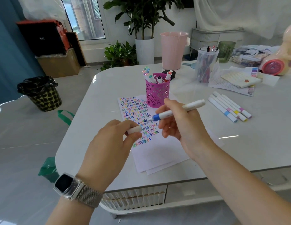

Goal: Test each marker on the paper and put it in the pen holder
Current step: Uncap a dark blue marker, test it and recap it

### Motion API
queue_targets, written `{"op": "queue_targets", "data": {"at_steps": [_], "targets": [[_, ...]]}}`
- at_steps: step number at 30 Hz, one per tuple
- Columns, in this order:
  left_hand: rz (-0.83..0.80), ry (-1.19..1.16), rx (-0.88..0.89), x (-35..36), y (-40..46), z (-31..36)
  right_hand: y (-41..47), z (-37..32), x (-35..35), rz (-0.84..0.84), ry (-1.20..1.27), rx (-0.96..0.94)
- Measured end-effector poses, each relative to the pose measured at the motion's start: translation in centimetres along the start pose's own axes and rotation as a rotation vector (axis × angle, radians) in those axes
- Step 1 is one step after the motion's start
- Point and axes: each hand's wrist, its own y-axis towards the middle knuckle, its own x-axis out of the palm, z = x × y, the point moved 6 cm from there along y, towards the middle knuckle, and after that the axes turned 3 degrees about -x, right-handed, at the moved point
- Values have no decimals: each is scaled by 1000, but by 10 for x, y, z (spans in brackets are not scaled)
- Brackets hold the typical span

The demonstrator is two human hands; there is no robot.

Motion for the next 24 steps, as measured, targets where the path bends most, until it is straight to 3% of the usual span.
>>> {"op": "queue_targets", "data": {"at_steps": [17, 24], "targets": [[77, -80, 39, -4, 1, 7, -1, -1, 5, -74, 75, 9], [33, -93, 153, -4, -2, 18, -7, 6, 12, -118, 13, 30]]}}
